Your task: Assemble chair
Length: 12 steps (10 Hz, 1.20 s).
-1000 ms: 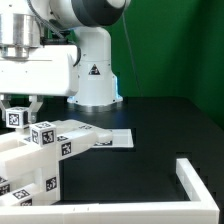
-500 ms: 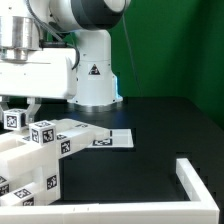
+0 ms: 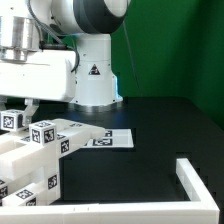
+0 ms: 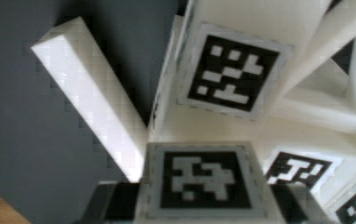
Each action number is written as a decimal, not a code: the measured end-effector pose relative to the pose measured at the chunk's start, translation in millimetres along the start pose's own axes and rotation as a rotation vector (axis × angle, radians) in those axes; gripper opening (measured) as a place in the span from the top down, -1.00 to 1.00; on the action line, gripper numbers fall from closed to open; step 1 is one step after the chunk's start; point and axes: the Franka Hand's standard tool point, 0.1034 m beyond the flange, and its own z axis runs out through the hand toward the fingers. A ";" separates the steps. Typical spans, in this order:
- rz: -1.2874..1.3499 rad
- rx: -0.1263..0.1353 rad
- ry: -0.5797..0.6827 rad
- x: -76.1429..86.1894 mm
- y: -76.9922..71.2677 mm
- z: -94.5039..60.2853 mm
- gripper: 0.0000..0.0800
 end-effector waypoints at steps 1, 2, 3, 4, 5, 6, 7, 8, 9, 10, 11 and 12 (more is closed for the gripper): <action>-0.001 0.000 0.000 0.0 0.0 0.0 0.33; -0.002 0.000 0.000 0.0 0.0 0.0 0.33; -0.004 -0.001 0.000 0.1 -0.1 0.0 0.33; -0.004 -0.001 -0.001 0.1 -0.1 0.0 0.33; 0.031 -0.002 -0.001 0.1 0.0 0.0 0.33; 0.037 -0.002 -0.001 0.1 0.0 0.0 0.33; 0.103 -0.001 0.000 -0.2 1.6 0.1 0.33; 0.235 0.004 0.003 -0.3 8.3 0.0 0.33; 0.336 0.004 0.003 -1.2 12.0 0.4 0.33; 0.426 0.006 0.005 -1.3 15.7 0.5 0.33; 0.502 0.006 0.006 -1.2 18.4 0.6 0.33; 0.607 0.006 0.004 -1.4 18.9 0.9 0.33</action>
Offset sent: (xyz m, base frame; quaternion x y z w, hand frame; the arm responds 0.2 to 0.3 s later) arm 0.0000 0.0000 0.0000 0.0000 0.0000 0.0000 1.0000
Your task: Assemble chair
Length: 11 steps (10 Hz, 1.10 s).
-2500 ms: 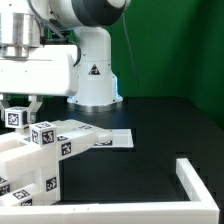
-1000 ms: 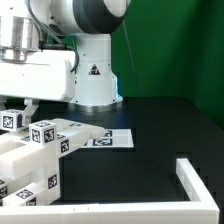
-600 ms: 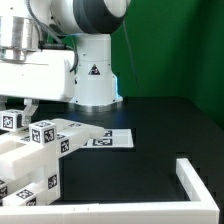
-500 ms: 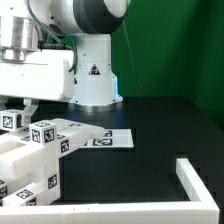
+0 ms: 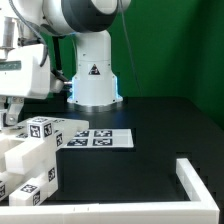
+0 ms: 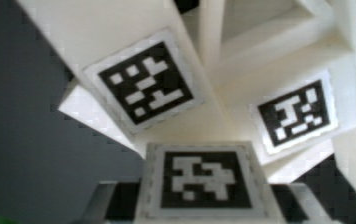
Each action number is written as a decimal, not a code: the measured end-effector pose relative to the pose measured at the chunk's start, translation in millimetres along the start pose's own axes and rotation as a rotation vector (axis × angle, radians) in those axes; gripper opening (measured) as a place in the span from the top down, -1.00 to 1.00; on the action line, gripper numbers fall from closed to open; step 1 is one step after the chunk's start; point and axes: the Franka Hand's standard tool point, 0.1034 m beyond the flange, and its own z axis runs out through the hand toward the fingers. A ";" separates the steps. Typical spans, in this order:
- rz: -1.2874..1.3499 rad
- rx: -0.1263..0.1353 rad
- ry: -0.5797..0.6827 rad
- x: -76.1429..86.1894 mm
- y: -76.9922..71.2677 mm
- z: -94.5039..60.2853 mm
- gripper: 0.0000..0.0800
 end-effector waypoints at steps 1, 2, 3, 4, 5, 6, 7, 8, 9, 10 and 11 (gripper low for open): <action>0.089 -0.001 -0.001 1.1 0.9 0.2 0.33; 0.178 -0.002 0.000 2.3 1.9 0.3 0.33; 0.252 -0.002 -0.002 2.8 2.4 0.4 0.33; 0.317 -0.003 -0.004 3.4 3.7 0.6 0.33; 0.395 -0.002 -0.004 3.8 4.6 0.6 0.33; 0.469 0.000 -0.004 3.9 5.2 0.7 0.33; 0.495 0.000 -0.004 3.8 5.0 0.7 0.33; 0.485 0.000 -0.003 3.7 5.3 0.8 0.33; 0.463 -0.002 -0.004 3.4 4.9 0.9 0.06; 0.411 -0.005 -0.003 3.1 2.8 0.8 -0.28; 0.351 -0.006 -0.002 3.1 0.9 0.5 -0.51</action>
Offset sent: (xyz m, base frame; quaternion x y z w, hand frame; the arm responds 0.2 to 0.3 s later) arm 0.0019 -0.0049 -0.0048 0.0068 -0.0302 0.1708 0.9848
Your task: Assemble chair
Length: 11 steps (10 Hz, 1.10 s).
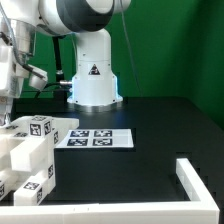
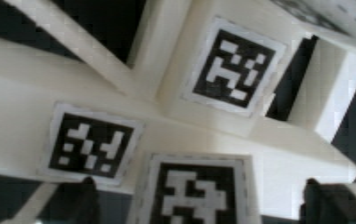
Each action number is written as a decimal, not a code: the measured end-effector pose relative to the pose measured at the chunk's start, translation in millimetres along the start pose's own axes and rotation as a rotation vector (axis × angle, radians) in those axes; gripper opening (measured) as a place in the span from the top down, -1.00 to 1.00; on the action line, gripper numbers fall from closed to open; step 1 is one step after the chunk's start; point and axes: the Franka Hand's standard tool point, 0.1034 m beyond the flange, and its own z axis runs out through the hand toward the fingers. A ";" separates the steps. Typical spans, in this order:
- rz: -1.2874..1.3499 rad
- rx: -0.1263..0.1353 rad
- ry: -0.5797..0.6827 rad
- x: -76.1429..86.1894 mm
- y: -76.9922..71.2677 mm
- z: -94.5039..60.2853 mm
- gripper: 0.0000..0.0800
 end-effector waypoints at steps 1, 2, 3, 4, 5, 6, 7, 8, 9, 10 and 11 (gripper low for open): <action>-0.070 0.001 0.003 0.6 0.0 -0.2 -0.60; -0.145 -0.001 0.003 1.1 0.8 0.0 -0.60; -0.214 -0.001 0.003 1.2 1.1 0.1 -0.62; -0.275 -0.002 0.004 1.3 1.3 0.1 -0.62; -0.316 -0.002 0.003 1.2 1.6 0.2 -0.62; -0.445 -0.008 0.004 1.0 2.3 0.3 -0.62; -0.531 -0.010 0.004 1.9 1.9 -0.6 -0.62; -0.643 -0.013 0.006 2.6 0.5 -1.8 -0.62; -0.721 -0.009 0.007 3.5 -1.3 -4.3 -0.62; -0.821 -0.004 0.008 4.9 -2.3 -8.0 -0.62; -0.884 0.003 0.008 5.2 -2.7 -12.1 -0.62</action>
Offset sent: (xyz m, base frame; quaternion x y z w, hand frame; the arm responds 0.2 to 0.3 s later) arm 0.0000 0.0000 0.0000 0.0000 0.0000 -0.1938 0.9810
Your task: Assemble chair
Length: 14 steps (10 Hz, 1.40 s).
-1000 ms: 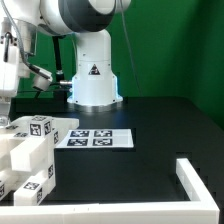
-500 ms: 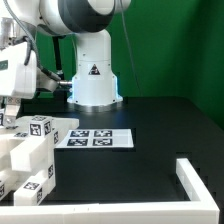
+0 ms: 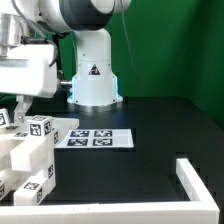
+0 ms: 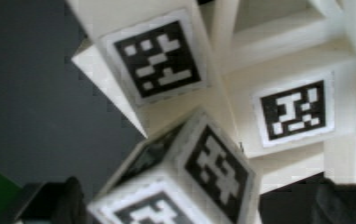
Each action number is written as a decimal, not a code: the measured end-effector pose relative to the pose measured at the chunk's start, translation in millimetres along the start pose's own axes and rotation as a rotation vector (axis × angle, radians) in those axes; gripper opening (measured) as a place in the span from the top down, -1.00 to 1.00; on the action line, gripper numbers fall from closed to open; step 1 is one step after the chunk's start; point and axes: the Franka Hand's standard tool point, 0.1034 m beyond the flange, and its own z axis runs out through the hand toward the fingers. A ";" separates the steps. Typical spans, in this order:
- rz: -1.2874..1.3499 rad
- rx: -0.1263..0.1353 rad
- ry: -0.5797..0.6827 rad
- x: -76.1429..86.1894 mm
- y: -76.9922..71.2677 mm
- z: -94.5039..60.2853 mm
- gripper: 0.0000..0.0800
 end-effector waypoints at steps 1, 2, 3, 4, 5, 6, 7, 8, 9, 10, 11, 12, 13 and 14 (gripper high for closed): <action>-0.037 0.014 0.005 0.2 -2.3 -6.6 -0.62; -0.087 0.026 0.007 -0.9 -6.4 -14.1 -0.62; -0.073 0.039 -0.003 -3.8 -9.3 -17.1 -0.62; -0.073 0.043 -0.026 -5.0 -9.5 -14.8 -0.62; -0.073 0.040 -0.022 -4.3 -8.9 -14.7 -0.62; -0.064 0.053 -0.057 -8.4 -11.6 -13.1 -0.62; -0.078 0.076 -0.133 -12.3 -15.3 -13.2 -0.62; -0.133 0.106 -0.202 -12.9 -15.0 -18.0 -0.62; -0.149 0.127 -0.262 -15.5 -13.3 -22.7 -0.62; -0.168 0.146 -0.349 -17.5 -12.9 -28.9 -0.62; -0.162 0.145 -0.357 -12.1 -14.9 -30.8 -0.62; -0.181 0.145 -0.353 -13.1 -14.1 -29.4 -0.62; -0.179 0.145 -0.353 -13.2 -14.0 -29.3 -0.62; -0.217 0.146 -0.345 -12.0 -13.1 -29.2 -0.62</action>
Offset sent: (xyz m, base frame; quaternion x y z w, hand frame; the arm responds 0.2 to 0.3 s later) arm 0.0000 0.0000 0.0000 0.0000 -0.0650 0.0000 0.9979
